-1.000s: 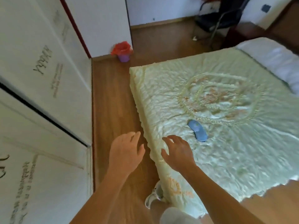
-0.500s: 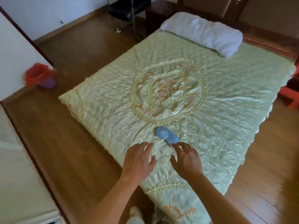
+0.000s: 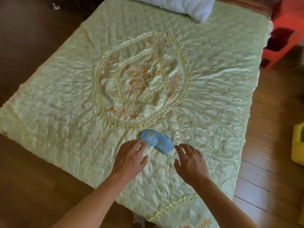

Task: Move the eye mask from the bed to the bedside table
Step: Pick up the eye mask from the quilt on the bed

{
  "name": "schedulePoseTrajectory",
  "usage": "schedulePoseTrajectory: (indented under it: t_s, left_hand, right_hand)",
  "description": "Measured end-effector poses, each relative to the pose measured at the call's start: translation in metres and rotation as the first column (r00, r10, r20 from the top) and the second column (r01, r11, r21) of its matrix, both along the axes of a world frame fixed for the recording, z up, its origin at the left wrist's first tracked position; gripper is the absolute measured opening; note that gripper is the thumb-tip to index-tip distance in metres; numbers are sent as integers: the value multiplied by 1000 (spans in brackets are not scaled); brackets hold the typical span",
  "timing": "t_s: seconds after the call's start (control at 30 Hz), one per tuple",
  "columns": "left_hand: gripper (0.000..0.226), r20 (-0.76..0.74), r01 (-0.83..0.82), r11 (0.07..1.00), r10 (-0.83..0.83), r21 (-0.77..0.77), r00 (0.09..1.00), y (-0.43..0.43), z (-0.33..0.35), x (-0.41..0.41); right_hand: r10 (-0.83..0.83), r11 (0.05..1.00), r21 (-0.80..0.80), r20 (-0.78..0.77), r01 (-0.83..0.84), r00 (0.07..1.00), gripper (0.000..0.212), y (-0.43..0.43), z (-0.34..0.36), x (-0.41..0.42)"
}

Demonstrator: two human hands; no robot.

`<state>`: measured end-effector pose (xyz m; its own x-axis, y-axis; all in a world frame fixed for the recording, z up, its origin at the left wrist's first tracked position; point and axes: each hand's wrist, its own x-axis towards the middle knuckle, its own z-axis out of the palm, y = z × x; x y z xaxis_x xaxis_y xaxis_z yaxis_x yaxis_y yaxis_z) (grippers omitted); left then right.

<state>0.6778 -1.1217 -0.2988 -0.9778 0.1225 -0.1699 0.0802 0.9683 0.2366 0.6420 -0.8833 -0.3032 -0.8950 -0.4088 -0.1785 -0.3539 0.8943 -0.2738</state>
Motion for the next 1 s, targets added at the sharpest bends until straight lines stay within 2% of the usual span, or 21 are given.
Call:
schedulePoseTrajectory:
  t_s: [0.17,0.33,0.43,0.7,0.83,0.93,1.0]
  left_hand:
    - [49,51,85,996,-84,-34,995,-16,-80,-27]
    - [62,47,155,984,-151,-85,987,-17,-159,-57]
    - [66,37,179,979,-176,-100,984,-13,-193,-72]
    - [67,-38,248,963,-253,-108,967,-4,-233,-85]
    - [64,-61,297,948,-305,-116,950,-3,-238,-91]
    - [53,-106,293,948,-307,-127,946,0,-238,-96]
    - [45,-141,280,952,-296,-125,945,3,-236,-100]
  right_hand:
    - [11,1000,9,40,-11,999,69,-9,-75,-26]
    - [111,992,59,11,-111,994,76,-22,-155,-30]
    - [103,994,48,-8,-103,995,77,-31,-189,-31]
    - [13,1000,18,22,-13,1000,67,-46,-236,-28]
    - [16,1000,6,-93,-16,996,54,-50,-240,-30]
    - [3,999,-42,-196,-12,981,42,-47,-240,-39]
    - [-44,992,-122,-171,23,984,34,-45,-237,-49]
